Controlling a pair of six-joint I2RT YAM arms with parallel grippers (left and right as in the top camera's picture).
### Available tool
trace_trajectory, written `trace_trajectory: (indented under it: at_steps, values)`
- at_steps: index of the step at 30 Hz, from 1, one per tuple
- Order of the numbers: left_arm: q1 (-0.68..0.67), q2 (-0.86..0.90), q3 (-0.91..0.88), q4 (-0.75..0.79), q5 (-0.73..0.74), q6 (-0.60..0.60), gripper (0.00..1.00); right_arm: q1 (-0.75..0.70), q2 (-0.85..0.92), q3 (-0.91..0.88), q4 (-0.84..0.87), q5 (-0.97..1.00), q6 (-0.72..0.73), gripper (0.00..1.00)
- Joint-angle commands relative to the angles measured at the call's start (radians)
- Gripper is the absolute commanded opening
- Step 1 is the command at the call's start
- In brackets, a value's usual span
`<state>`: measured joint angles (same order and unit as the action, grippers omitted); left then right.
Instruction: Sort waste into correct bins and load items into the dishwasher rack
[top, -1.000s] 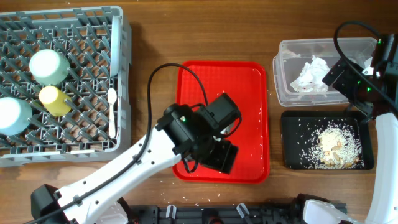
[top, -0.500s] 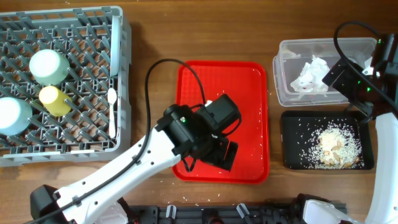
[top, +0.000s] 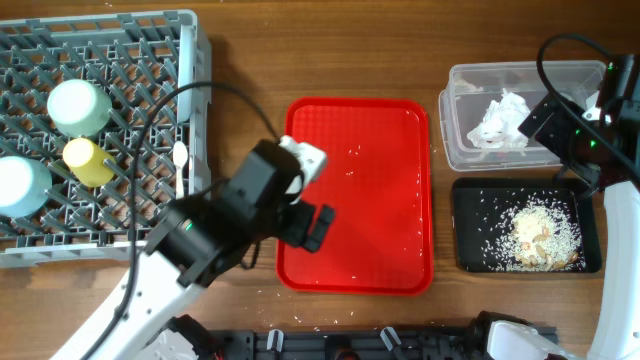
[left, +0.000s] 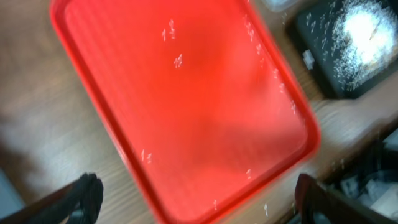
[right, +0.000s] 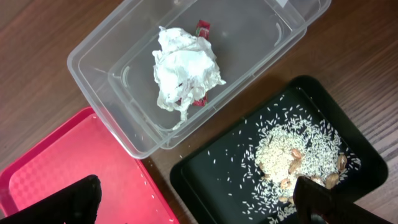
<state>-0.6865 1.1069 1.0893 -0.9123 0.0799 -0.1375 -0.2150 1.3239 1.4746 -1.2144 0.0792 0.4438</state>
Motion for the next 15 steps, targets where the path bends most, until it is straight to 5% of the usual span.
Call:
trace_trajectory:
  at_steps: [1,6,15]
  values:
    - [0.104,-0.216,-0.278,0.169,0.061,0.023,1.0,-0.001,-0.005,0.011,0.001,-0.005,0.004,1.0]
    - [0.273,-0.567,-0.577,0.341,0.095,0.021,1.0,0.0,-0.005,0.011,0.001,-0.005,0.004,1.0]
    - [0.436,-0.866,-0.631,0.337,0.064,0.034,1.0,0.0,-0.005,0.011,0.002,-0.005,0.004,1.0]
